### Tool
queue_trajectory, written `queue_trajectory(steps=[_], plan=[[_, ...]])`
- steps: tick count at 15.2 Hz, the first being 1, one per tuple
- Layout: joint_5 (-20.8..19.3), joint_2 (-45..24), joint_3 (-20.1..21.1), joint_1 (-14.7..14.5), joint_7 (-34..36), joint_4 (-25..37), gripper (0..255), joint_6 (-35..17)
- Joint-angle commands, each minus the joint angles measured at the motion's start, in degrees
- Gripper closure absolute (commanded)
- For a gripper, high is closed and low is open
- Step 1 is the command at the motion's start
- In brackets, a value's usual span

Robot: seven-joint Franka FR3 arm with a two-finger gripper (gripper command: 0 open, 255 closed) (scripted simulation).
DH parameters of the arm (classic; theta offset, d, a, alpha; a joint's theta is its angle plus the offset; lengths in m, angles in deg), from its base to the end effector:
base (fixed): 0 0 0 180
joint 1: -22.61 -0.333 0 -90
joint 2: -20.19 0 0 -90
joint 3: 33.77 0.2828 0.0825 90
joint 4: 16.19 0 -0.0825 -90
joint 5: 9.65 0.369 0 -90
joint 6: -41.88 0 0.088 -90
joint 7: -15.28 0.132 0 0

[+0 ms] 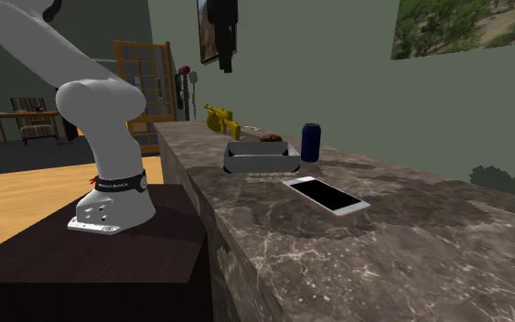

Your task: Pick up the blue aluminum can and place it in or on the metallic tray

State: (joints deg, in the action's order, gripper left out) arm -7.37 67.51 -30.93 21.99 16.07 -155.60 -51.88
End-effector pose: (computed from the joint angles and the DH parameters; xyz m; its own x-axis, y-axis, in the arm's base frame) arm 0.3109 0.0258 0.5246 0.9992 0.0291 0.0285 0.0292 -0.9996 -0.0037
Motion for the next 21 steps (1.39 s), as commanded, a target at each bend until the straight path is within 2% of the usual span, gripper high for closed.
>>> queue_trajectory(steps=[1,11,21], plan=[[0.00,0.00,0.00,0.00,0.00,0.00,0,0.00],[-0.21,-21.29,2.72,-0.97,-0.28,5.42,0,-15.50],[-3.00,-43.90,5.27,-1.66,0.71,18.30,0,-24.70]])
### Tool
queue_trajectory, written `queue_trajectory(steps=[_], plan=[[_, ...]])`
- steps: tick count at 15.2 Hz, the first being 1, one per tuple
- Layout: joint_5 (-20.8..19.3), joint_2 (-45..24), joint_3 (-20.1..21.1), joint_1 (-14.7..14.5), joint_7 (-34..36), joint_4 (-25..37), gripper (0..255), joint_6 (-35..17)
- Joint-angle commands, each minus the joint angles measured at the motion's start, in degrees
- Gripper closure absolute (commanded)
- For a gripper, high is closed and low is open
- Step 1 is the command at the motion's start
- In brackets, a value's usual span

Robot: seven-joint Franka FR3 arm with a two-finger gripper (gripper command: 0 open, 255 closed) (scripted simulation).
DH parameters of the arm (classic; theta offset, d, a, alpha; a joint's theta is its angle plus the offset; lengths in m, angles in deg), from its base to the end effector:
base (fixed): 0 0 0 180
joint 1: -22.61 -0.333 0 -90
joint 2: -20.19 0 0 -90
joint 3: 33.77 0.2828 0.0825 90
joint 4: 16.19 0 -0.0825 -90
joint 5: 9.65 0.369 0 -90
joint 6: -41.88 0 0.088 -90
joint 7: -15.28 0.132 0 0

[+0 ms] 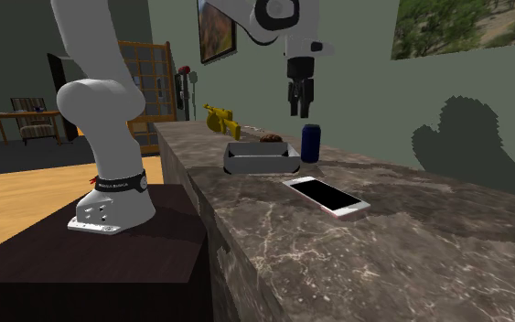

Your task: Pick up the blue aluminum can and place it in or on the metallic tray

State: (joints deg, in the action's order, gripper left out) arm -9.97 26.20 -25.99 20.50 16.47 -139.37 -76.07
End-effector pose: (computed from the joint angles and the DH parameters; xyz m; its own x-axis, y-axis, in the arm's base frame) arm 0.5007 0.0874 0.3965 0.9881 0.1533 0.0130 0.1530 -0.9880 0.0189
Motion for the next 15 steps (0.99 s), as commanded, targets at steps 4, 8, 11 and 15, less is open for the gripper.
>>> queue_trajectory(steps=[4,8,11,15], plan=[[-1.81,-9.65,0.81,-0.64,0.86,6.83,0,-2.56],[-2.10,-10.92,0.76,-0.65,1.06,5.18,0,-5.46],[-2.31,-11.82,0.73,-0.65,1.20,4.22,0,-7.32],[-2.32,-11.83,0.73,-0.65,1.20,4.23,0,-7.31]])
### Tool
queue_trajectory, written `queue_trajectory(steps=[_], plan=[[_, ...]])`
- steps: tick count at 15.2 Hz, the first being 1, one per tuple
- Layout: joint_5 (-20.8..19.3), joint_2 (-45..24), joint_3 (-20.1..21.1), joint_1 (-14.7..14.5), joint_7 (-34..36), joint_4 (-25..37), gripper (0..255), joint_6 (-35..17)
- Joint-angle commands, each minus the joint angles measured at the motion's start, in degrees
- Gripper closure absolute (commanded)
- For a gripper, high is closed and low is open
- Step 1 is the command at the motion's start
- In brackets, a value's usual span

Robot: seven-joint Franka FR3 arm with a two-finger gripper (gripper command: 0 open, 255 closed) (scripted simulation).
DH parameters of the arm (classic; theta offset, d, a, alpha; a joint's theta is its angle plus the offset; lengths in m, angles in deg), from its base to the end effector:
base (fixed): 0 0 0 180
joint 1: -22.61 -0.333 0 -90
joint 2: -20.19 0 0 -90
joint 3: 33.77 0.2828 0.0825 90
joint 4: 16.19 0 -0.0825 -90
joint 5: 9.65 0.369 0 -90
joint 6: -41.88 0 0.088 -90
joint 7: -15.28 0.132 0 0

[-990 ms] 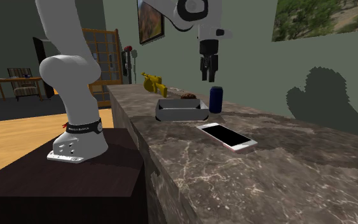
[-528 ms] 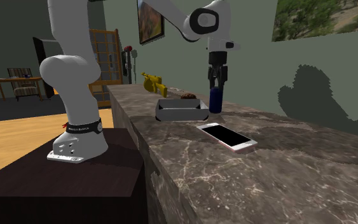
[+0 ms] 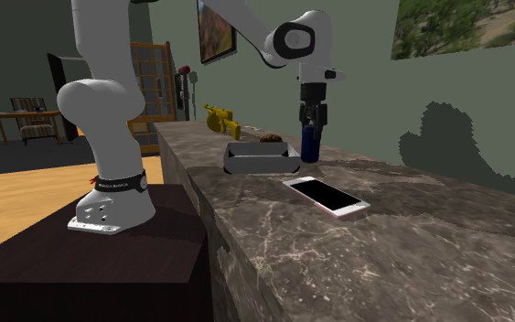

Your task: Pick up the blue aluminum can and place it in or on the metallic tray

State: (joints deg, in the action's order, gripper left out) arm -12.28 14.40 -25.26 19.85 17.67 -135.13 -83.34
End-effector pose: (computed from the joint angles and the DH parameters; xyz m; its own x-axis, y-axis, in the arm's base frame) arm 0.5400 0.1045 0.3330 0.9837 0.1796 0.0105 0.1793 -0.9835 0.0224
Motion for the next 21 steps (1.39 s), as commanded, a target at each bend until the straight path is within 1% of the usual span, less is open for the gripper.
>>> queue_trajectory(steps=[1,4,5,14,21], plan=[[-0.01,-0.03,0.00,0.00,0.00,-0.01,0,-0.05],[-0.01,-0.02,0.00,0.00,0.00,-0.01,0,-0.04],[-0.01,-0.02,0.00,0.00,0.00,-0.01,255,-0.04],[-0.01,-0.03,0.00,0.00,0.00,-0.01,255,-0.05],[0.52,2.22,0.04,0.06,-0.44,2.85,255,5.03]])
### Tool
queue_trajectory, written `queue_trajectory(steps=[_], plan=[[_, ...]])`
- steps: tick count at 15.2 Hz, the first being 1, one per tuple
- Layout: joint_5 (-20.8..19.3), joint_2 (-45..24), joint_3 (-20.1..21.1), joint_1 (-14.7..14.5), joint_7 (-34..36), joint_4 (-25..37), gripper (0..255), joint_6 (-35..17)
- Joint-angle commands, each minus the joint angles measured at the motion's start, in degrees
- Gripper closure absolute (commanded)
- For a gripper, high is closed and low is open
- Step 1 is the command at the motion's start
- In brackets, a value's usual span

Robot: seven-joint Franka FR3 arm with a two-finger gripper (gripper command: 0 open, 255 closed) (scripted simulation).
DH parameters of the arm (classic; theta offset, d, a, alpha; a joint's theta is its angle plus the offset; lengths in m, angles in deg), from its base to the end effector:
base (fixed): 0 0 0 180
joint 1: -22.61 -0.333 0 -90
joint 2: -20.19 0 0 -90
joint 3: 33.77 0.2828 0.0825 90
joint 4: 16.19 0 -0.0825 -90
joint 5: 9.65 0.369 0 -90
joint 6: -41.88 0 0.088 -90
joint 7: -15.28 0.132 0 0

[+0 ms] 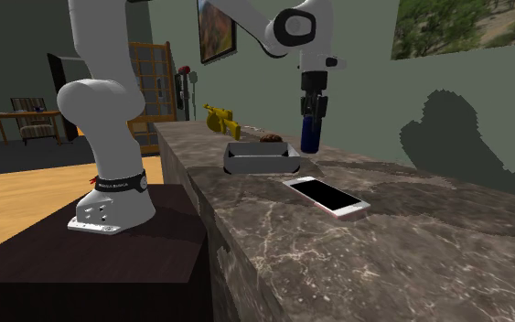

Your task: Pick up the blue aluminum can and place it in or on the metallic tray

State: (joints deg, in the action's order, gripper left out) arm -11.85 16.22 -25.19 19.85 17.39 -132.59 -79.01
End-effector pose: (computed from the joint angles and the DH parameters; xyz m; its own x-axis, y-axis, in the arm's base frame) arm 0.5410 0.1053 0.3633 0.9837 0.1794 0.0106 0.1791 -0.9836 0.0224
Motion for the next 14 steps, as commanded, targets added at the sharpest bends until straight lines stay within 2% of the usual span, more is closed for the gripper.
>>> queue_trajectory(steps=[1,14], plan=[[0.15,0.67,-0.03,0.06,-0.21,0.78,255,1.43],[0.70,3.20,-0.03,0.11,-0.74,7.91,255,11.05]])
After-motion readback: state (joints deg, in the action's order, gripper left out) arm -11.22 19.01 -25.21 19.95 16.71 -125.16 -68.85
